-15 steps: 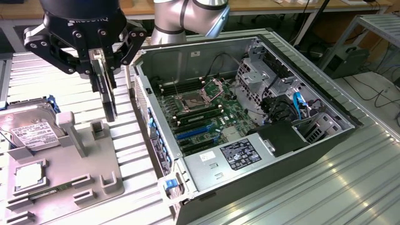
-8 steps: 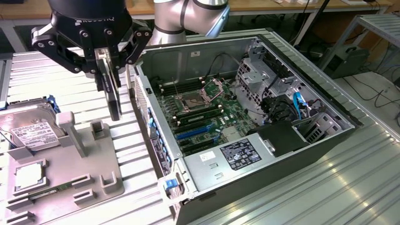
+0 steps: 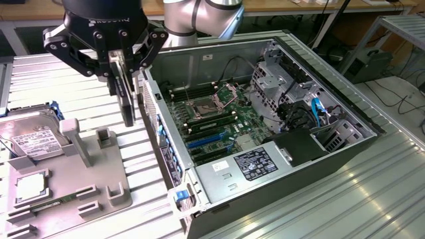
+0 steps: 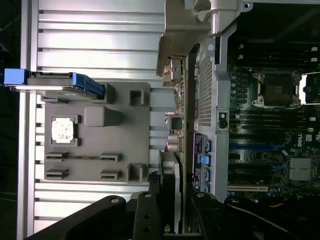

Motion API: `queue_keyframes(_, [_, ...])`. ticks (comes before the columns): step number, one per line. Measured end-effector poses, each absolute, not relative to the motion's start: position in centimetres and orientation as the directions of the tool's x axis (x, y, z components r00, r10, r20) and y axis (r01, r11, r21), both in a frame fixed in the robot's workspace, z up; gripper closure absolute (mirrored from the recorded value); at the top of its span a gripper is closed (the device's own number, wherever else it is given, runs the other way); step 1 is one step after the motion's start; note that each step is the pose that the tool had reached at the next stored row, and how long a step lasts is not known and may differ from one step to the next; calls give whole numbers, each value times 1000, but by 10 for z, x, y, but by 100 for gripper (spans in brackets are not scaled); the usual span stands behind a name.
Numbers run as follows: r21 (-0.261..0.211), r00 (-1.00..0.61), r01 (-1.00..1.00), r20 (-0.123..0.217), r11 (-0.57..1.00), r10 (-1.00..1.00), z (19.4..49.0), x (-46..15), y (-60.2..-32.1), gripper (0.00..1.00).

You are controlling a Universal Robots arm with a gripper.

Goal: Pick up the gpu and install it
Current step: 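Pick up the gpu and move the gpu toward the slot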

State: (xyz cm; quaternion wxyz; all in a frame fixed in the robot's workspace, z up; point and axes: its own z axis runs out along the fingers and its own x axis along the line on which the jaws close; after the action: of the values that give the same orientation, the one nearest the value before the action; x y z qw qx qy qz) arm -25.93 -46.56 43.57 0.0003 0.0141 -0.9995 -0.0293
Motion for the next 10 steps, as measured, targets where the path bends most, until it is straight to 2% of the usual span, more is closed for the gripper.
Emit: queue_keyframes(10, [59, -1000, -28, 0, 998, -28, 436, -247, -466, 72])
